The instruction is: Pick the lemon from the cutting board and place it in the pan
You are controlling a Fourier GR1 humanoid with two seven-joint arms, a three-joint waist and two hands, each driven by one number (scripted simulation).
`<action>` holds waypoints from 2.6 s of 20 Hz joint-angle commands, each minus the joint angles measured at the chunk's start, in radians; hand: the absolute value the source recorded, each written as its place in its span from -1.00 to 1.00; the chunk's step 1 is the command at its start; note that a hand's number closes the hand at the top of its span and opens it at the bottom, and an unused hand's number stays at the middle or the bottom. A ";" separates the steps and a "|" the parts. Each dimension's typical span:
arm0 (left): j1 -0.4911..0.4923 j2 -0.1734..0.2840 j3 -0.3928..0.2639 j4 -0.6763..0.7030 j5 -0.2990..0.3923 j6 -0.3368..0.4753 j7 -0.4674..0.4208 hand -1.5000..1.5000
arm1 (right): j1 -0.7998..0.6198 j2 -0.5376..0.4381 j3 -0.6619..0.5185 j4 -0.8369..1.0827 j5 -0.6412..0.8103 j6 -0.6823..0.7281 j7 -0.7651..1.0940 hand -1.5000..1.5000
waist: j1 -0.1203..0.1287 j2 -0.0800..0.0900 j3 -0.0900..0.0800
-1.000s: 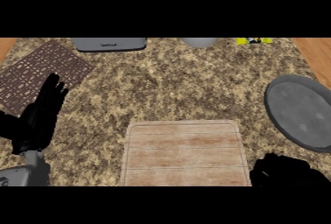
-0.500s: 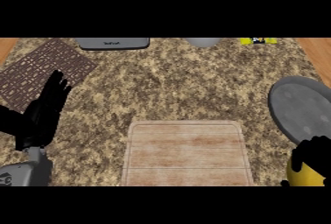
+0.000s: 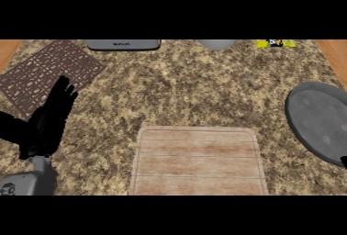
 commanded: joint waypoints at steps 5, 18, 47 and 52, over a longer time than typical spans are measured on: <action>-0.038 -0.001 0.007 0.062 -0.005 -0.012 -0.031 0.00 | -0.163 -0.107 -0.186 0.496 -0.120 -0.062 -0.261 1.00 | 0.017 0.006 0.000; -0.063 -0.001 0.000 0.036 -0.011 -0.015 0.007 0.00 | -0.429 -0.106 -0.030 1.213 0.044 -0.334 -0.654 1.00 | 0.030 0.007 0.000; -0.038 0.002 0.025 0.046 0.003 -0.039 -0.034 0.00 | -0.574 -0.468 -0.361 1.971 -0.273 0.295 -0.881 -1.00 | 0.017 0.015 0.005; -0.004 -0.011 0.030 0.031 -0.006 -0.017 -0.050 0.00 | -0.509 -0.504 -0.361 1.978 -0.313 0.463 -0.910 -1.00 | 0.003 0.008 0.007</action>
